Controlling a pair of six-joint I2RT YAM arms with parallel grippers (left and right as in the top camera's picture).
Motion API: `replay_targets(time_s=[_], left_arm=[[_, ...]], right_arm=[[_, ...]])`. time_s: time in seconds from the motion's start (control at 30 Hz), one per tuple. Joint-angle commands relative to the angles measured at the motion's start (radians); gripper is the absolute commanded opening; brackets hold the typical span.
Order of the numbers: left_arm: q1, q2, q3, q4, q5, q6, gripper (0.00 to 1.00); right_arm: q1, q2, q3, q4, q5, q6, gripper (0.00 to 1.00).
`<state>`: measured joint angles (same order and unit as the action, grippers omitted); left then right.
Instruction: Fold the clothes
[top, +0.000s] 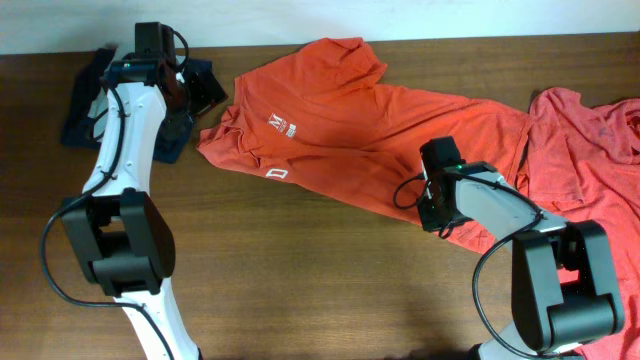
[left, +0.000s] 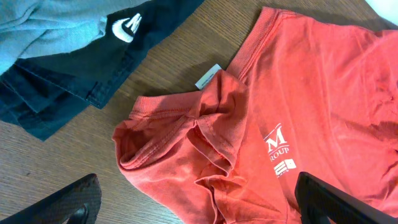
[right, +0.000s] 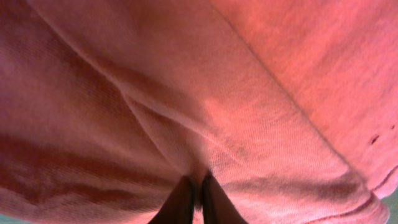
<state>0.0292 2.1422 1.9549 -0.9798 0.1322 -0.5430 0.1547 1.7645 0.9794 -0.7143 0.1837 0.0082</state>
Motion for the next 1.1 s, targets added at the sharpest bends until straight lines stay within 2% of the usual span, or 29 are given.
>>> replay_targets(time_s=[0.0,1.07], left_arm=[[-0.003,0.005,-0.006,0.001,0.01,-0.006,0.99],[-0.003,0.005,-0.006,0.001,0.01,-0.006,0.99]], right_arm=[[-0.006,0.016,0.01,-0.024,0.012,0.008,0.14],[-0.006,0.016,0.066,-0.029,0.073,-0.007,0.2]])
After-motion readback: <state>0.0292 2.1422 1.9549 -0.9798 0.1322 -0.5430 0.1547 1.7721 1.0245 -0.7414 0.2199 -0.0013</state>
